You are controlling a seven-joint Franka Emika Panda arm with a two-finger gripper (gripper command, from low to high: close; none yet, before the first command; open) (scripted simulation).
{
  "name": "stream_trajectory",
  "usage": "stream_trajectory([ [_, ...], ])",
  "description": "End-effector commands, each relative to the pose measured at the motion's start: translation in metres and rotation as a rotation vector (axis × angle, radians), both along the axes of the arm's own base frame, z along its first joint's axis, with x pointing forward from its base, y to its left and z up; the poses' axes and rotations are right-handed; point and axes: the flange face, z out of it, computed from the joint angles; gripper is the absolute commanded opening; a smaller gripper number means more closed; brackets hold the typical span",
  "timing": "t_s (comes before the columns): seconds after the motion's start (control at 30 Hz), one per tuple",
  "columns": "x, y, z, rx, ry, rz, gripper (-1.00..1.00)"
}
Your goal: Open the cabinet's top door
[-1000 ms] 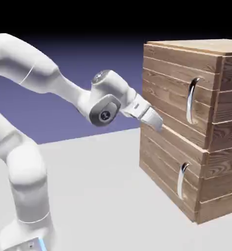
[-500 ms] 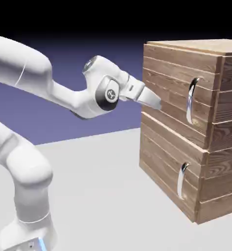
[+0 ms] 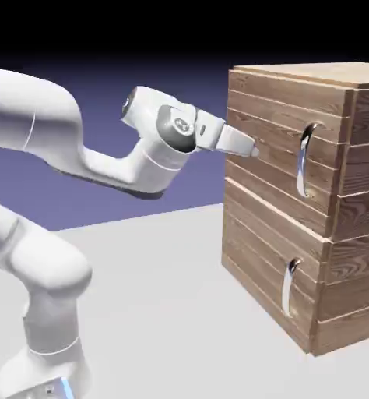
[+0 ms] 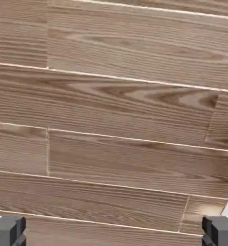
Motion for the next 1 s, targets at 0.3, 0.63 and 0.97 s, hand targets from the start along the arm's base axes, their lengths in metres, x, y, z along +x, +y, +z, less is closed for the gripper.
stream_trajectory([
  [0.3,0.000,-0.027,-0.003,0.022,-0.130,-0.011,1.00],
  [0.63,0.011,-0.062,-0.020,0.061,-0.256,-0.013,1.00],
  [0.97,0.032,-0.098,-0.051,0.112,-0.370,0.007,1.00],
])
